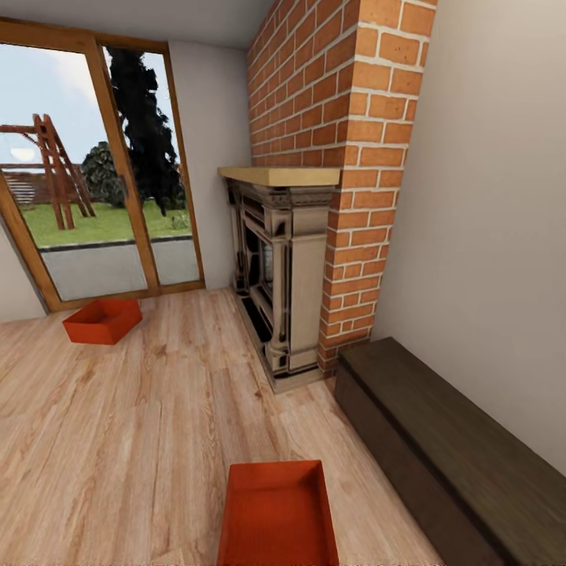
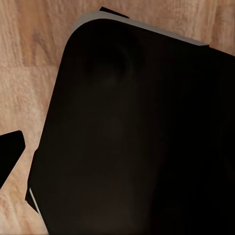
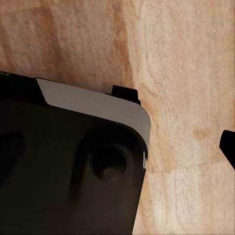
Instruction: Move the two storage containers from the living room to the garage. In the garage, place one container on the floor and stack the other container on top of it (either order is fine).
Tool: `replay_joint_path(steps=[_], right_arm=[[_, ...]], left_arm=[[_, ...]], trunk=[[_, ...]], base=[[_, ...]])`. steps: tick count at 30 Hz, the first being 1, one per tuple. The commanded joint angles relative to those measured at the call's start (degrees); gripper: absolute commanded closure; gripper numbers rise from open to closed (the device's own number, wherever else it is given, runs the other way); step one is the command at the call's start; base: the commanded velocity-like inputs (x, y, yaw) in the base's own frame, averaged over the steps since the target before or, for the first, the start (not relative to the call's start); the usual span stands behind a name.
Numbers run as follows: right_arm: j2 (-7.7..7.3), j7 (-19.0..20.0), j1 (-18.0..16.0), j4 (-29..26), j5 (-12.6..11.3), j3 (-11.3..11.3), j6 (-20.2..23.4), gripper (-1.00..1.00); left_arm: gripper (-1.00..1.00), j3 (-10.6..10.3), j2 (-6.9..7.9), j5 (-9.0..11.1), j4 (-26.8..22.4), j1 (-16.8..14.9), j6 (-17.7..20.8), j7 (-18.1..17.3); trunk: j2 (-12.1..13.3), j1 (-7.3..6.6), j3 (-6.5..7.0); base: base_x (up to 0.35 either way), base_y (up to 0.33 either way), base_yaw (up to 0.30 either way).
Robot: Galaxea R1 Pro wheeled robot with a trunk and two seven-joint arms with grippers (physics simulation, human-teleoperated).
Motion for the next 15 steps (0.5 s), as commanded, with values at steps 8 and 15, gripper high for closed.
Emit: replay_joint_path(steps=[8,15], right_arm=[[0.13,0.0,0.0,0.2,-0.3,0.5,-0.3,-1.00],[0.13,0.1,0.0,0.2,-0.2,0.5,-0.2,-1.00]], left_arm=[[-1.00,0.2,-0.02,0.1,-0.1,0.0,-0.1,0.1],[-1.00,0.2,-0.02,0.1,-0.1,0.0,-0.1,0.1]], trunk=[[0.0,0.00,-0.78],[0.0,0.00,-1.41]], base=[[0.000,0.000,0.000],[0.000,0.000,0.086]])
